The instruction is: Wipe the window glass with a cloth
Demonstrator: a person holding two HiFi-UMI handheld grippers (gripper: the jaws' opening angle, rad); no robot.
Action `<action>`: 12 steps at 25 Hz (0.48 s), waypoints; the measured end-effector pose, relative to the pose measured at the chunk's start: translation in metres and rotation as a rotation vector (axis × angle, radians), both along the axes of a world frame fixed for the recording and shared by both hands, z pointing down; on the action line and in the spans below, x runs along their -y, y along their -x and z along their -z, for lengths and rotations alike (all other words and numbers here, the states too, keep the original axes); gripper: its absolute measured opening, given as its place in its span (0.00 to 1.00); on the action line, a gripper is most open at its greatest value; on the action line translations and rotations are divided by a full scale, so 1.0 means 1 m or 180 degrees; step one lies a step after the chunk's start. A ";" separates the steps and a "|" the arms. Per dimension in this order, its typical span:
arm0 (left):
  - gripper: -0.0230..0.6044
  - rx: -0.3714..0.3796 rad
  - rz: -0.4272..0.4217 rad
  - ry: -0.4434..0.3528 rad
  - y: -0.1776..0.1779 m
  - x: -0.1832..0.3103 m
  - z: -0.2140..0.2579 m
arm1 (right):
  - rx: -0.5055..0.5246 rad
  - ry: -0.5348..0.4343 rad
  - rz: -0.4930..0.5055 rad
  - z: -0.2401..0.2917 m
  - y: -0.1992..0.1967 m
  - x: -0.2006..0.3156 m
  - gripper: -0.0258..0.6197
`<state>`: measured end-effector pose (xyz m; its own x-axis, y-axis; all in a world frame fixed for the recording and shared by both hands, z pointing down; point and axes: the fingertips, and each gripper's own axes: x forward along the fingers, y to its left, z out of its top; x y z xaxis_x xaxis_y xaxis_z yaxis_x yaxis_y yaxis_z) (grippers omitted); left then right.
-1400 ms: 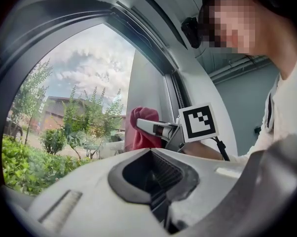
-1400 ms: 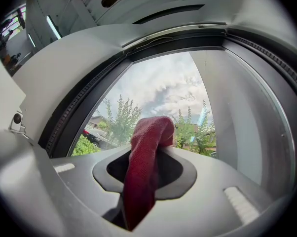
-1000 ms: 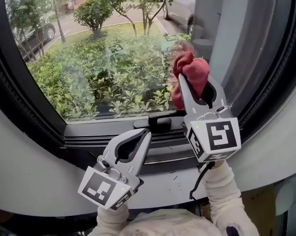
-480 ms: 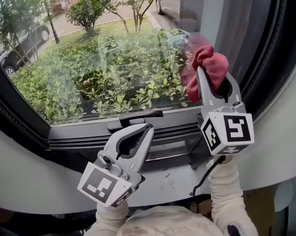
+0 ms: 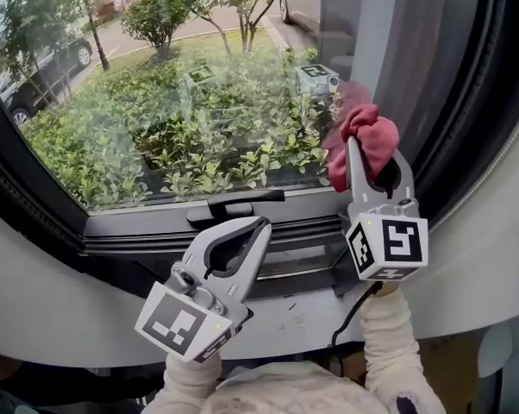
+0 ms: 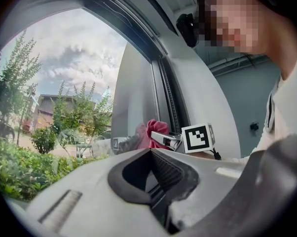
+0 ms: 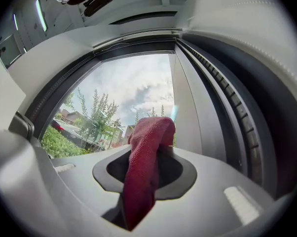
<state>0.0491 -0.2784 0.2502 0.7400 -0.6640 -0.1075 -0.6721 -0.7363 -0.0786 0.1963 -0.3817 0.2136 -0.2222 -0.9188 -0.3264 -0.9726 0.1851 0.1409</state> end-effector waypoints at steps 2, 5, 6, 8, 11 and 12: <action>0.04 0.0006 0.0015 0.0016 0.003 -0.003 0.000 | 0.0091 0.0048 0.0015 0.000 0.001 -0.002 0.24; 0.04 -0.0003 0.0046 0.0023 0.012 -0.006 0.000 | 0.0175 0.0080 0.0089 0.003 0.015 -0.003 0.24; 0.04 -0.0009 0.0057 0.0021 0.017 -0.007 0.000 | 0.0162 0.0069 0.0111 0.004 0.023 -0.003 0.24; 0.04 -0.0013 0.0082 0.0021 0.026 -0.009 0.000 | 0.0090 0.0021 0.0159 0.006 0.044 -0.005 0.24; 0.04 -0.0021 0.0140 0.0030 0.044 -0.012 -0.001 | 0.0005 -0.0023 0.0250 0.009 0.079 -0.009 0.24; 0.04 -0.0030 0.0163 0.0032 0.051 -0.012 0.000 | -0.0005 -0.0025 0.0277 0.011 0.090 -0.010 0.24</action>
<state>-0.0020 -0.2660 0.2506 0.7039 -0.7021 -0.1074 -0.7097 -0.7015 -0.0648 0.1059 -0.3720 0.2029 -0.3015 -0.8934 -0.3330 -0.9526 0.2677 0.1442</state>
